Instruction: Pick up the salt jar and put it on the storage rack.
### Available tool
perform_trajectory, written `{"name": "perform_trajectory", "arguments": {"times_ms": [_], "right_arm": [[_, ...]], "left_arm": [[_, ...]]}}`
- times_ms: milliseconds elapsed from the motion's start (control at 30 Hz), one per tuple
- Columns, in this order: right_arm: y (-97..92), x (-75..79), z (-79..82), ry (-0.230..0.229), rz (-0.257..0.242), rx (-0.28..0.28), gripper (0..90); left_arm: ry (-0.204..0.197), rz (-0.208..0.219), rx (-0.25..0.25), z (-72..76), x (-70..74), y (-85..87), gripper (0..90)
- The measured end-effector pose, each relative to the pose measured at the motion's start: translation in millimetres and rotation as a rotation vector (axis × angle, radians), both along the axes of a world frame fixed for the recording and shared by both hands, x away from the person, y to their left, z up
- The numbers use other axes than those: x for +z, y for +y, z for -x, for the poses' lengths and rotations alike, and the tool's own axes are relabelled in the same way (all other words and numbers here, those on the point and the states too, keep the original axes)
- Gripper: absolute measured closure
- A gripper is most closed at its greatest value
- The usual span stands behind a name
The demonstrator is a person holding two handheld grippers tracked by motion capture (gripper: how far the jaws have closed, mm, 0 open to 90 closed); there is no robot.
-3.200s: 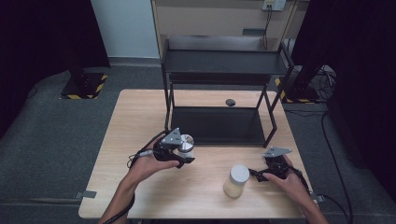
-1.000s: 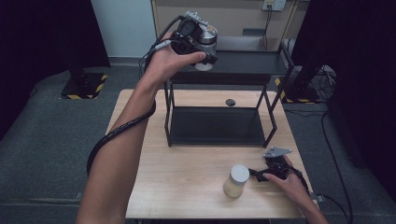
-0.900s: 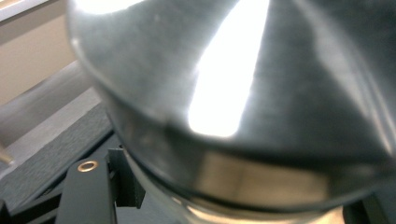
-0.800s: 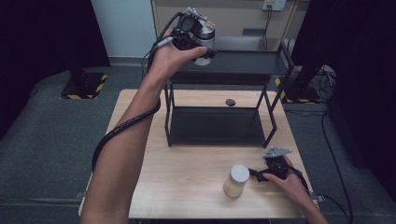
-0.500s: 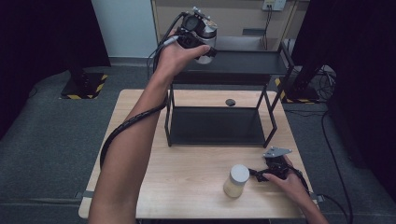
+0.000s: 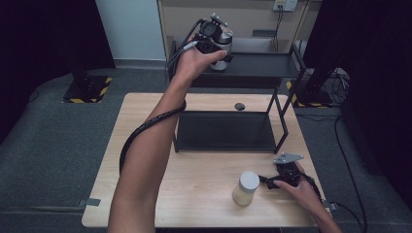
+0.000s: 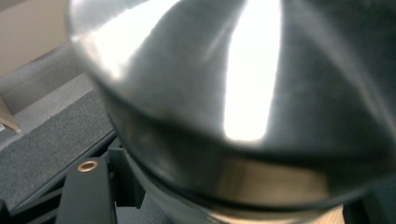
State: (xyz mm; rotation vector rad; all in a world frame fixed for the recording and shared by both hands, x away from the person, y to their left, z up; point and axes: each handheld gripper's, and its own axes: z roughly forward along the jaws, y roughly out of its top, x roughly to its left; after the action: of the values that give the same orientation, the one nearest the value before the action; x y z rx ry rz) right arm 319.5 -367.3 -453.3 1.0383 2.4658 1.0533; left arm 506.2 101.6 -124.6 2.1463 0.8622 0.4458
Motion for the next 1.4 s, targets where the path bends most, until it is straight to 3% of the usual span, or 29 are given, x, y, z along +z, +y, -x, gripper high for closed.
{"name": "perform_trajectory", "arguments": {"times_ms": [533, 900, 1000, 1400], "right_arm": [[0.1, 0.0, 0.1, 0.0, 0.0, 0.0, 1.9], [0.2, 0.0, 0.3, 0.0, 0.001, -0.001, 1.9], [0.2, 0.5, 0.4, -0.001, 0.004, -0.002, 1.9], [0.4, 0.4, 0.8, -0.001, 0.004, -0.004, 2.0]], "left_arm": [[0.02, 0.039, 0.039, -6.4, -8.7, 3.8, 29.7], [-0.01, 0.081, 0.06, -3.5, -19.1, 6.9, 26.4], [-0.031, 0.056, 0.073, 0.1, -19.9, 3.0, 16.2], [-0.084, 0.038, 0.068, 31.8, -7.9, 7.1, 6.4]]}}
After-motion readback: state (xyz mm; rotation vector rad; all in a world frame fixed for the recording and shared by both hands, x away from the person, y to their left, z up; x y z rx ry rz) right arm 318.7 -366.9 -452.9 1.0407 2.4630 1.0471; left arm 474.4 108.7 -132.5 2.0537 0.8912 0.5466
